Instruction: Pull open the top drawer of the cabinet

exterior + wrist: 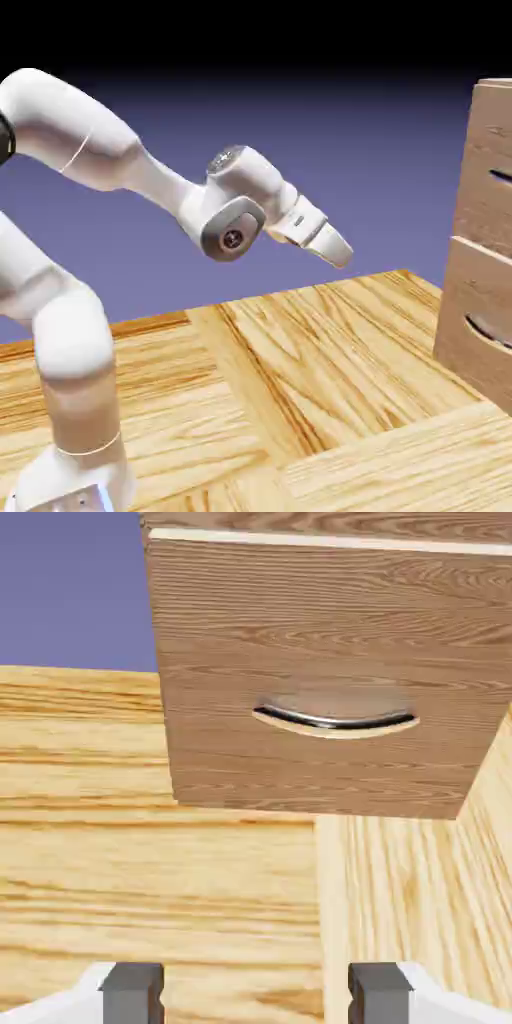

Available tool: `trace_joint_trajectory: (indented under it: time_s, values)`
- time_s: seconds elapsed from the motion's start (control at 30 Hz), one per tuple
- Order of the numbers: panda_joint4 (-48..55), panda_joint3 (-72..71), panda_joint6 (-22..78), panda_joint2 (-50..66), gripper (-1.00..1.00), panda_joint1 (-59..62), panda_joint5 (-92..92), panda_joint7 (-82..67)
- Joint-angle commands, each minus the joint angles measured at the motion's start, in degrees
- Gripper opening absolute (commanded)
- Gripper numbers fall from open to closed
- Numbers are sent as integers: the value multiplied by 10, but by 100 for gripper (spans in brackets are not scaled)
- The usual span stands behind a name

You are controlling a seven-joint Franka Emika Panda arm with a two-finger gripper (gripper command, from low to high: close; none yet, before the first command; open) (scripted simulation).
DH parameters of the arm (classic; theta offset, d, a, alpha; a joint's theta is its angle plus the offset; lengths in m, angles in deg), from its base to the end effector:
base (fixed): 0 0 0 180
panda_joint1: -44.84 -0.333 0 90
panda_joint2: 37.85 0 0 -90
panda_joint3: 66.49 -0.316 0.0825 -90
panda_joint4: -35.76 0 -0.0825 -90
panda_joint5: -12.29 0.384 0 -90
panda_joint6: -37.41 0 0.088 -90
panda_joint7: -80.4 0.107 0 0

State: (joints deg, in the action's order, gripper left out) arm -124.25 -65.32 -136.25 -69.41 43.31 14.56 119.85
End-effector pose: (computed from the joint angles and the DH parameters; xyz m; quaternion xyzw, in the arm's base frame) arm 0.3949 -0.0007 0.4582 -0.8638 0.3257 -0.3560 0.1450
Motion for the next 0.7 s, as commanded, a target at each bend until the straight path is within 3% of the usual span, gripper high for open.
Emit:
trace_joint_trajectory:
  time_s: [0.0,0.67]
  values:
    - [8,10,3,9,0,-7,19,-25]
    - [172,203,60,191,0,-147,396,-523]
